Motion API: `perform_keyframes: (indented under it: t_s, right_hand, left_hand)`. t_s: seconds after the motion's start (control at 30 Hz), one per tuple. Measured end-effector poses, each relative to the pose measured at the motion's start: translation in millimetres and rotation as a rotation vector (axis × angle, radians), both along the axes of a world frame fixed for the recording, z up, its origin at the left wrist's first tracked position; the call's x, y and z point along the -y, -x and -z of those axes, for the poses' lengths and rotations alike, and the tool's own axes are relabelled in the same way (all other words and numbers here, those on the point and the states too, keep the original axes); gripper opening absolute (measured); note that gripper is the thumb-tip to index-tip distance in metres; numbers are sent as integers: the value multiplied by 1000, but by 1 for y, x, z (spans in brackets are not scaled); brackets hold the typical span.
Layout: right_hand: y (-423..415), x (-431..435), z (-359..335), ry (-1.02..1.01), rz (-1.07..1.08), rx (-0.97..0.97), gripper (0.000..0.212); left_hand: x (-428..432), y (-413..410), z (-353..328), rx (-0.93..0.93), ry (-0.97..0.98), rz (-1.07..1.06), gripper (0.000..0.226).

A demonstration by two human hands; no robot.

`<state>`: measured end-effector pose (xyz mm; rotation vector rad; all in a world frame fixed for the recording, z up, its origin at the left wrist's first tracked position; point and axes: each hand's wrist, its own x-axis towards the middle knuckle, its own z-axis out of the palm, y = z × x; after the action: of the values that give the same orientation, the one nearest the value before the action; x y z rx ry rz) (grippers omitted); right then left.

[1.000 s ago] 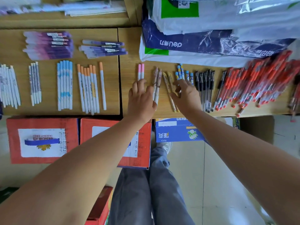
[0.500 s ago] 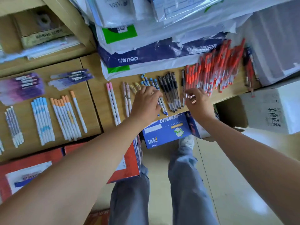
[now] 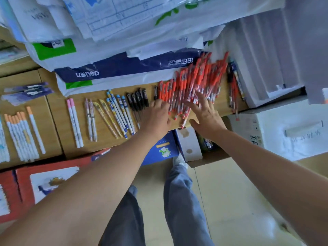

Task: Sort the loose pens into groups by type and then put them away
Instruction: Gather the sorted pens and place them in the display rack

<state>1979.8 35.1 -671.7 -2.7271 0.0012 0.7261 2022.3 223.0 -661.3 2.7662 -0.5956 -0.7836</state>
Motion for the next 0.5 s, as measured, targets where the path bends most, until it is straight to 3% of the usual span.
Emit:
perform_keyframes:
  t_s: [0.3, 0.5]
  right_hand:
    - [-28, 8, 5, -31, -83, 84, 55]
    - [-27, 10, 9, -8, 109, 156, 57]
  left_hand:
    - [4, -10, 4, 10, -155, -125, 45]
    - [8, -8, 9, -94, -15, -238, 50]
